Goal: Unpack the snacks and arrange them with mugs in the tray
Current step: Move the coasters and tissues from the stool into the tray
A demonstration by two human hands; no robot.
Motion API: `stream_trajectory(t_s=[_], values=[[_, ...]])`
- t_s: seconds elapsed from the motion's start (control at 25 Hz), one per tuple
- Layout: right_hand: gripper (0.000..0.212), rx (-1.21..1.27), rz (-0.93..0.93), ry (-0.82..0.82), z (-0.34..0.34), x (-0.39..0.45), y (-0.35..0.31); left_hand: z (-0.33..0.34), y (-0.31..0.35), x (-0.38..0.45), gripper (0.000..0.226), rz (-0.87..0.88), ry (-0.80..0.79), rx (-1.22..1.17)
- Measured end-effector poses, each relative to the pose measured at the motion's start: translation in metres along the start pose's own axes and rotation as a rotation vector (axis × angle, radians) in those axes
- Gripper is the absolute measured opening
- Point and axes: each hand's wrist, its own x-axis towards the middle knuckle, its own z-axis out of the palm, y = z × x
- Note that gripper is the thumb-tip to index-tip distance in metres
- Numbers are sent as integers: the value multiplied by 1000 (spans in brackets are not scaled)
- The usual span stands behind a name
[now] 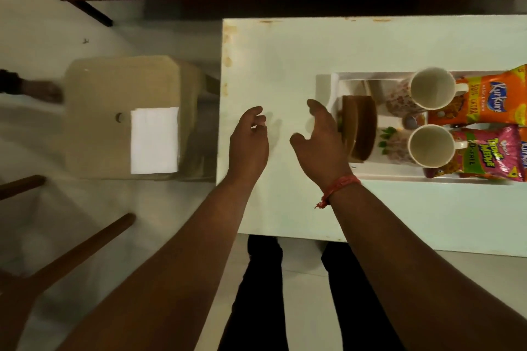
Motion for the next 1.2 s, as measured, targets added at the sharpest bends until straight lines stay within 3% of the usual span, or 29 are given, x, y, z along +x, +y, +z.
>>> stream_trajectory(t_s=[0.2,0.32,0.4,0.6,0.76,0.96,1.2], values=[[59,-8,-7,-256,105,-7,-47,-120,-30,35,34,27,187,161],[57,1,36,-320,158,-6,-66,-179,-52,51,34,132,320,237],[57,2,78,-336,192,-3,-78,-209,-67,61,38,114,384,406],[49,-8,155,-305,248,10,-94,-233,-84,75,57,46,291,684],[47,-68,186,-238,257,24,-93,-230,-81,84,56,-35,249,414],[36,-107,131,-258,236,27,-80,-216,-73,73,29,-138,199,134],[10,-105,68,-144,152,18,-40,-140,-48,39,26,-116,130,84]])
